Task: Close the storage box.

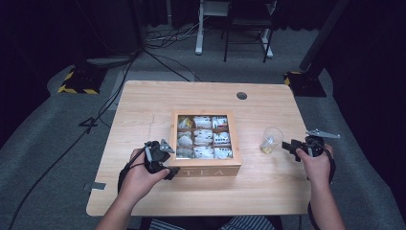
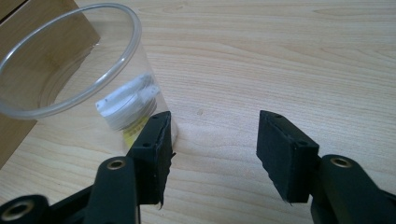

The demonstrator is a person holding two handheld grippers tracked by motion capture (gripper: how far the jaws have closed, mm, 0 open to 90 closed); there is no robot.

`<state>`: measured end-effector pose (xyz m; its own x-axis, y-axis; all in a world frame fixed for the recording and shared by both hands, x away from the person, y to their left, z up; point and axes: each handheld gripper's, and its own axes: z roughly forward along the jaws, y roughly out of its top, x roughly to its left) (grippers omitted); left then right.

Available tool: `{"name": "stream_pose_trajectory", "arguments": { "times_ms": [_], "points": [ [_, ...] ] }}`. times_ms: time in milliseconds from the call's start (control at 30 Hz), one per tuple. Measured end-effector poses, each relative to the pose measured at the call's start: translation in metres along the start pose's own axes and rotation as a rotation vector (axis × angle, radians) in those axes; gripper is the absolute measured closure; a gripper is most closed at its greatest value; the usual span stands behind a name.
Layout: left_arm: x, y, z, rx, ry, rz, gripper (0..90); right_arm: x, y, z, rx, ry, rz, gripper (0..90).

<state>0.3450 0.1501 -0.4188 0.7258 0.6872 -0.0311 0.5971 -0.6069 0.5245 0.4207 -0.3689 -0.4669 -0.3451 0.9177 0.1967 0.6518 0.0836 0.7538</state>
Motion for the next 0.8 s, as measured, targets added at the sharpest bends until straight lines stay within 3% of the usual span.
{"name": "stream_pose_trajectory", "arguments": {
  "times_ms": [100, 133, 233, 433, 467, 567, 800],
  "points": [
    [-0.001, -0.001, 0.001, -0.001, 0.006, 0.000, 37.6, 0.000, 0.000, 0.001, -0.001, 0.002, -0.004, 45.6],
    [-0.001, -0.001, -0.001, -0.039, 0.003, -0.014, 31.7, 0.001, 0.001, 0.001, 0.000, 0.002, -0.005, 45.4],
    [-0.002, -0.002, -0.007, -0.060, 0.001, -0.026, 32.4, 0.001, 0.001, 0.001, -0.002, 0.002, -0.007, 45.1],
    [-0.001, -0.005, -0.029, -0.154, 0.050, -0.025, 26.6, 0.002, 0.003, 0.005, 0.000, 0.001, -0.014, 42.6],
    [0.003, -0.007, -0.035, -0.191, 0.064, -0.035, 25.7, 0.002, 0.004, 0.006, 0.000, 0.003, -0.019, 42.0],
    [0.010, -0.010, -0.041, -0.230, 0.090, -0.049, 24.0, 0.003, 0.004, 0.007, 0.002, -0.001, -0.025, 40.8],
    [0.030, -0.019, -0.048, -0.273, 0.132, -0.089, 22.4, -0.001, 0.002, 0.008, 0.009, -0.018, -0.039, 38.5]
  ]
}}
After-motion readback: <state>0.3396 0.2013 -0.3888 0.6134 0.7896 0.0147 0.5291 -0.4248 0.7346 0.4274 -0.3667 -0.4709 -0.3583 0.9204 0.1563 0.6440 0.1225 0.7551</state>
